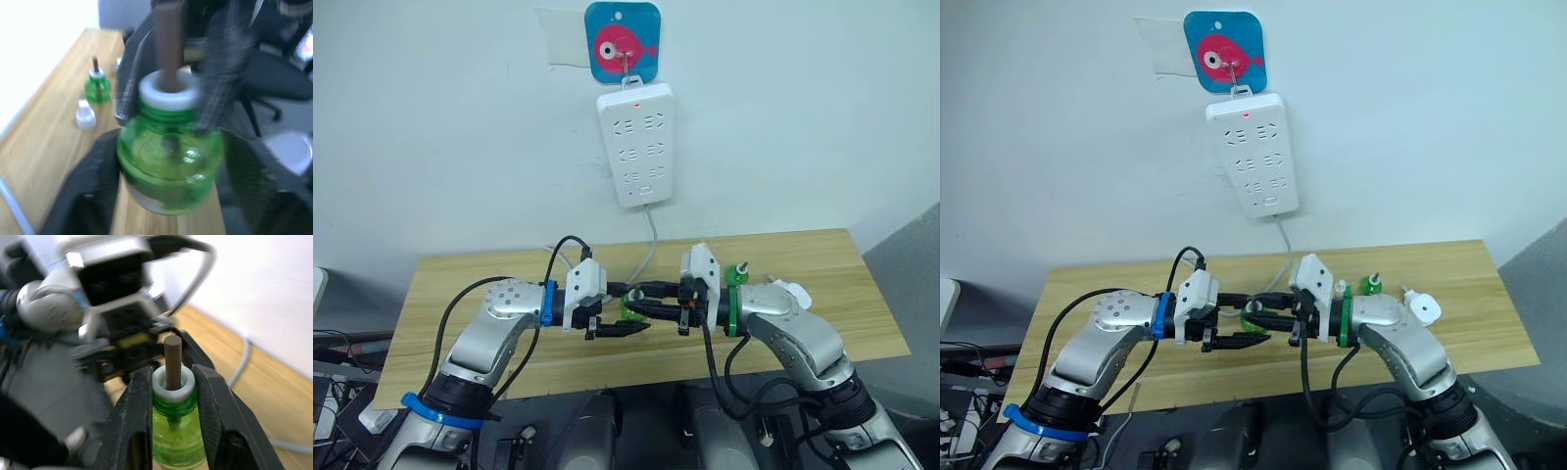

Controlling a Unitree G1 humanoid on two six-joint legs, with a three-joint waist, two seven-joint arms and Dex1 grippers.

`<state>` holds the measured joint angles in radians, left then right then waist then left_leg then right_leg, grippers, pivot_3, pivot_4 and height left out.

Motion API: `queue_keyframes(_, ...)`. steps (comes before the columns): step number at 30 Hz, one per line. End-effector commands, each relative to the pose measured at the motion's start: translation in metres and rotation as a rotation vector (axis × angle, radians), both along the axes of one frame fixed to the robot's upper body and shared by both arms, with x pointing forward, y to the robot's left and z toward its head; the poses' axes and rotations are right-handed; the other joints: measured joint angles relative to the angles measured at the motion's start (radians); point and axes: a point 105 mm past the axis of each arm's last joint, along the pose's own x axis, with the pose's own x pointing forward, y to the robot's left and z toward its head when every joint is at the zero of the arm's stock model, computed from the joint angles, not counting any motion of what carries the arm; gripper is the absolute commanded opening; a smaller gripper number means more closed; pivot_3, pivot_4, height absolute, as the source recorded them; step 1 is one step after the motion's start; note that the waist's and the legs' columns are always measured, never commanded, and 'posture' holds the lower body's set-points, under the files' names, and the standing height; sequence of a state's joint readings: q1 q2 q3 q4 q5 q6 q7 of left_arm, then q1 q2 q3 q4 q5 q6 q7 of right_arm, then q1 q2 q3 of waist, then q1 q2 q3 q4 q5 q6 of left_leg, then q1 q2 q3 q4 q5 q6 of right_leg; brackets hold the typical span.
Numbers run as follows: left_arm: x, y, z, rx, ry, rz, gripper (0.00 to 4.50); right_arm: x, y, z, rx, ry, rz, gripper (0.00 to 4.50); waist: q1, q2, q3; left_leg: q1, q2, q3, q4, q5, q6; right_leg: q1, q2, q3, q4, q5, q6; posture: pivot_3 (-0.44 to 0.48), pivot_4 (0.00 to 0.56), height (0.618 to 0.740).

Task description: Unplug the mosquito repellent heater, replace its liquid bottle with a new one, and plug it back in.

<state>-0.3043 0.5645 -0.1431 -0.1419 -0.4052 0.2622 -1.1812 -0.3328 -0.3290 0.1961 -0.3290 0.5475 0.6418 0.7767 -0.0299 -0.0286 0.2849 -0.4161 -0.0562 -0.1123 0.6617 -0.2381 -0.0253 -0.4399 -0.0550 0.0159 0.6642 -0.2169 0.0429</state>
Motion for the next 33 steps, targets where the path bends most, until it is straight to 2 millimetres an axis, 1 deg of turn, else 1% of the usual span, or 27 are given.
queue_keyframes(1, -0.006, -0.001, 0.018, -0.078, -0.025, 0.007, 4.42, 0.016, -0.030, 0.018, 0.115, 0.084, -0.192, 0.83, 0.000, 0.000, 0.000, 0.000, 0.000, 0.000, 0.000, 0.000, 0.000, 0.000, 0.000, 0.000, 0.000, 0.000, 0.000, -0.011, 0.241, 0.740)
queue_keyframes(2, -0.006, -0.001, 0.020, -0.099, -0.023, 0.023, 4.50, 0.018, -0.036, 0.017, 0.138, 0.125, -0.229, 0.83, 0.000, 0.000, 0.000, 0.000, 0.000, 0.000, 0.000, 0.000, 0.000, 0.000, 0.000, 0.000, 0.000, 0.000, 0.000, -0.011, 0.241, 0.740)
queue_keyframes(4, -0.001, -0.004, 0.031, -0.184, -0.036, 0.092, 4.50, 0.026, -0.054, 0.018, 0.267, 0.278, -0.349, 0.83, 0.003, 0.000, 0.000, 0.000, -0.001, 0.000, 0.000, 0.000, 0.000, 0.000, -0.001, 0.001, 0.000, 0.000, 0.000, -0.028, 0.241, 0.740)
queue_keyframes(6, 0.002, -0.007, 0.037, -0.232, -0.054, 0.139, 4.50, 0.030, -0.063, 0.018, 0.367, 0.397, -0.425, 0.83, 0.004, 0.000, 0.000, 0.000, -0.001, 0.000, 0.000, 0.000, 0.000, 0.000, -0.001, 0.000, -0.001, 0.000, 0.000, -0.037, 0.239, 0.740)
queue_keyframes(9, 0.006, -0.011, 0.041, -0.269, -0.083, 0.190, 4.50, 0.034, -0.068, 0.018, 0.458, 0.512, -0.486, 0.83, -0.001, 0.001, -0.002, 0.000, 0.000, 0.001, 0.000, 0.000, 0.000, 0.000, -0.001, 0.001, 0.000, 0.000, 0.000, -0.045, 0.238, 0.740)
queue_keyframes(11, 0.007, -0.019, 0.042, -0.281, -0.165, 0.220, 4.50, 0.036, -0.068, 0.022, 0.613, 0.638, -0.519, 0.83, -0.002, 0.002, -0.002, 0.000, 0.000, 0.001, -0.001, 0.000, 0.000, 0.000, 0.000, 0.001, 0.001, 0.000, 0.000, -0.046, 0.236, 0.740)
queue_keyframes(13, 0.007, -0.031, 0.042, -0.302, -0.227, 0.249, 4.50, 0.034, -0.063, 0.027, 0.722, 0.755, -0.499, 0.83, -0.003, 0.002, -0.002, 0.000, 0.000, 0.002, -0.001, 0.000, 0.000, -0.001, 0.000, 0.002, 0.000, 0.000, 0.000, -0.045, 0.235, 0.740)
queue_keyframes(17, 0.014, -0.038, 0.042, -0.335, -0.276, 0.337, 4.50, 0.032, -0.061, 0.034, 0.752, 0.833, -0.490, 0.83, -0.005, 0.002, -0.002, 0.000, -0.001, 0.003, -0.001, 0.000, 0.001, 0.000, 0.000, 0.002, 0.000, 0.000, 0.000, -0.037, 0.238, 0.740)
queue_keyframes(21, 0.016, -0.045, 0.040, -0.352, -0.303, 0.369, 4.50, 0.030, -0.056, 0.040, 0.766, 0.876, -0.453, 0.83, -0.005, 0.002, -0.003, 0.000, -0.001, 0.003, 0.000, 0.000, 0.001, 0.000, 0.001, 0.001, 0.001, 0.000, 0.000, -0.037, 0.238, 0.740)
queue_keyframes(33, 0.020, -0.052, 0.038, -0.384, -0.293, 0.387, 4.50, 0.021, -0.048, 0.049, 0.757, 0.914, -0.385, 0.83, -0.007, 0.002, -0.003, 0.000, -0.001, 0.004, 0.000, -0.001, 0.003, 0.000, 0.002, 0.001, 0.001, 0.000, 0.000, -0.035, 0.244, 0.740)
